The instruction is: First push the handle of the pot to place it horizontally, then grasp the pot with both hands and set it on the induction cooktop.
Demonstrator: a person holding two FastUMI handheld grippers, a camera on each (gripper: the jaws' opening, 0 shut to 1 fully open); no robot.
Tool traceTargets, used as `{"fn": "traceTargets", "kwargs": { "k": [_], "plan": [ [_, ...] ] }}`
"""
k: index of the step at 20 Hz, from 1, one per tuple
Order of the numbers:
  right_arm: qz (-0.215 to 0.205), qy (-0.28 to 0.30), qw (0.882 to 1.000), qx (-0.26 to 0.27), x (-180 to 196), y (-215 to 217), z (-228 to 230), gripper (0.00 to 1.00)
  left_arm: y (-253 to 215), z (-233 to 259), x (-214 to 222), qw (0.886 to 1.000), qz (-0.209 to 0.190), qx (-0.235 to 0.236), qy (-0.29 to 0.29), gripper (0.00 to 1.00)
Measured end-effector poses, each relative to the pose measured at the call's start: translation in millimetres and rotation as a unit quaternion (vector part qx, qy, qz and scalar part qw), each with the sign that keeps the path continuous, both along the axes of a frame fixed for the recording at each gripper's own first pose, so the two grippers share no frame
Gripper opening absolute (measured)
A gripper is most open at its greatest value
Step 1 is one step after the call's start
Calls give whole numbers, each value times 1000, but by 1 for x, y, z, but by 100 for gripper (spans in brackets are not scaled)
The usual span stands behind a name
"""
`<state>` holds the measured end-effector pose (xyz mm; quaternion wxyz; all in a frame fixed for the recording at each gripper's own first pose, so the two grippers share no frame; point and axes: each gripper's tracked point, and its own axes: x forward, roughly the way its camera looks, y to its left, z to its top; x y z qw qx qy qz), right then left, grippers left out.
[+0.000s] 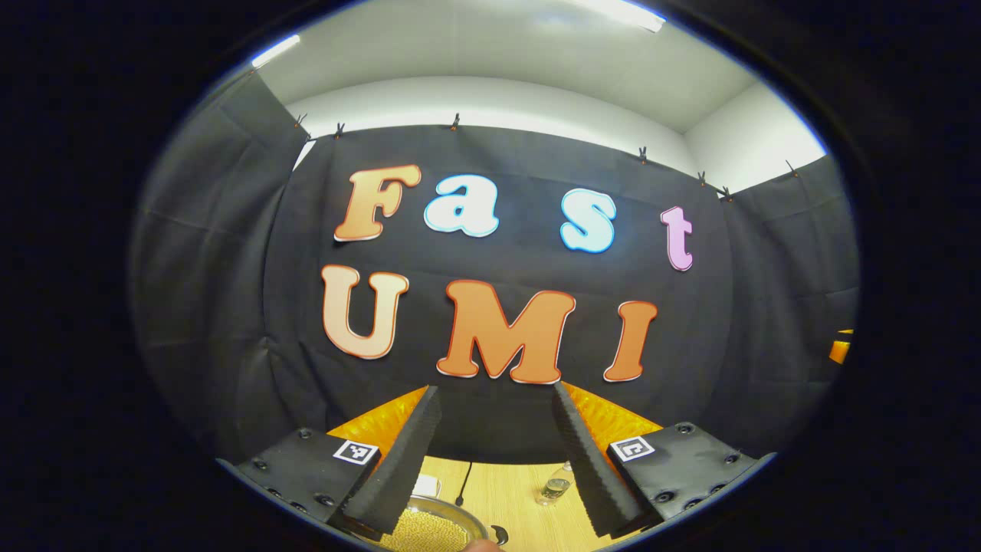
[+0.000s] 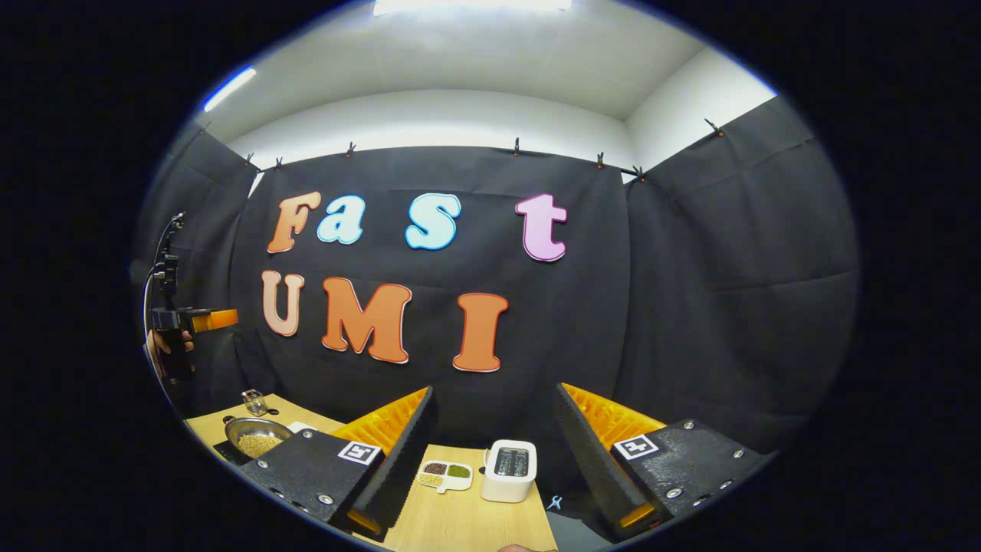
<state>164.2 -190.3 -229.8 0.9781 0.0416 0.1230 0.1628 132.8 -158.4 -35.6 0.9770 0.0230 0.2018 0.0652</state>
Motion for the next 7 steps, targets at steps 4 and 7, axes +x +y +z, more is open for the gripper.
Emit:
{"fn": "traceTargets", "kwargs": {
  "k": [4, 7],
  "plan": [
    [1, -36, 999, -3, 2, -5, 39, 95, -18, 45, 1, 999, -13, -1, -43, 93],
    [-8, -66, 998, -4, 10, -9, 78, 94, -25, 86, -1, 996, -16, -2, -84, 94]
  ]
}}
